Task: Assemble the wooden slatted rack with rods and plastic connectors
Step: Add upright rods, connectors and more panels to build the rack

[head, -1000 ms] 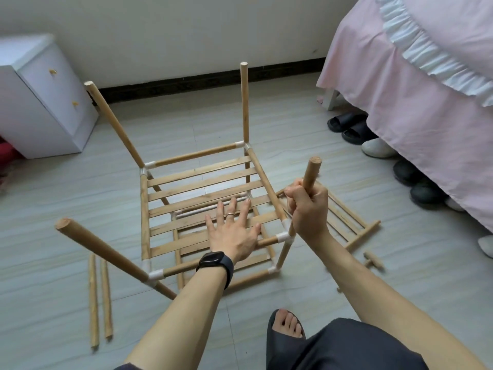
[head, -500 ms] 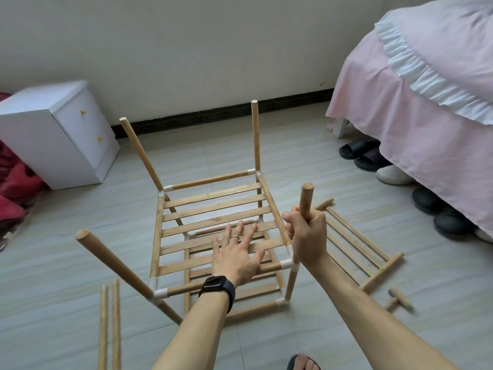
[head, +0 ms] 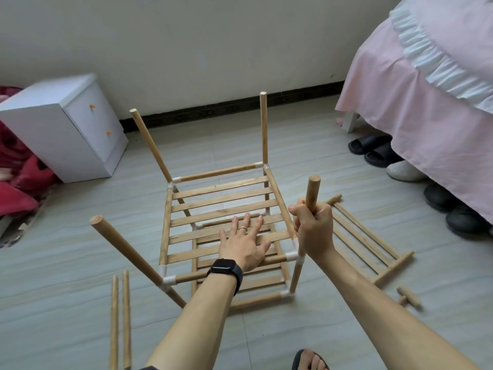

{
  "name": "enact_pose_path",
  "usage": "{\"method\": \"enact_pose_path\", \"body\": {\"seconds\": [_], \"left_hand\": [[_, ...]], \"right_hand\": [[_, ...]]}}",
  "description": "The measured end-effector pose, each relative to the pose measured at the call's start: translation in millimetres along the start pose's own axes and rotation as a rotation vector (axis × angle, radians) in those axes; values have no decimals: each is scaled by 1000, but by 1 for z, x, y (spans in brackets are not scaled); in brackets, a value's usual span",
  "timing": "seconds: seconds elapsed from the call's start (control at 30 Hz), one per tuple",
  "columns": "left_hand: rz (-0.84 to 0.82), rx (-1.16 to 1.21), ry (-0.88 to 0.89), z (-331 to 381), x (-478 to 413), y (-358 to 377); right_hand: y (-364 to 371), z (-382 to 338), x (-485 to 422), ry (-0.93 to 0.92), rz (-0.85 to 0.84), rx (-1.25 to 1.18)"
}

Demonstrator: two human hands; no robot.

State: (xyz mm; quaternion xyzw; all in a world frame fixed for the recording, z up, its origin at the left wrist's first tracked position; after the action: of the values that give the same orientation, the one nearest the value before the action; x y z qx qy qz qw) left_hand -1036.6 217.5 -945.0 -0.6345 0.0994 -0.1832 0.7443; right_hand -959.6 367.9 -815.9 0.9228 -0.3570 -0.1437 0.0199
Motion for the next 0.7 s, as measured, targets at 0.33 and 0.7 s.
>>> {"method": "enact_pose_path", "body": {"seconds": [0.33,0.7], "left_hand": [[-23,-39,161,-14,48,-102],[-215,301,-138,-168,175,-33]], "right_hand": [[-41,11,37,-83,141,641],[114,47,146,-429,-647,962]]}}
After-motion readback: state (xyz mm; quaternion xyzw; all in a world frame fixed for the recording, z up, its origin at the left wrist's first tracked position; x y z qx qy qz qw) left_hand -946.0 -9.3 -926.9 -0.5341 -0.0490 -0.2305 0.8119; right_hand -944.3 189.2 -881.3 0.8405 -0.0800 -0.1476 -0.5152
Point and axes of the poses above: each hand's wrist, its own x-axis away from the middle knuckle, its own y-axis out of the palm, z = x × y, the point moved 10 cm from there along -x, towards the middle knuckle, and after that the axes turned 14 degrees about z, right-handed, at the moved point
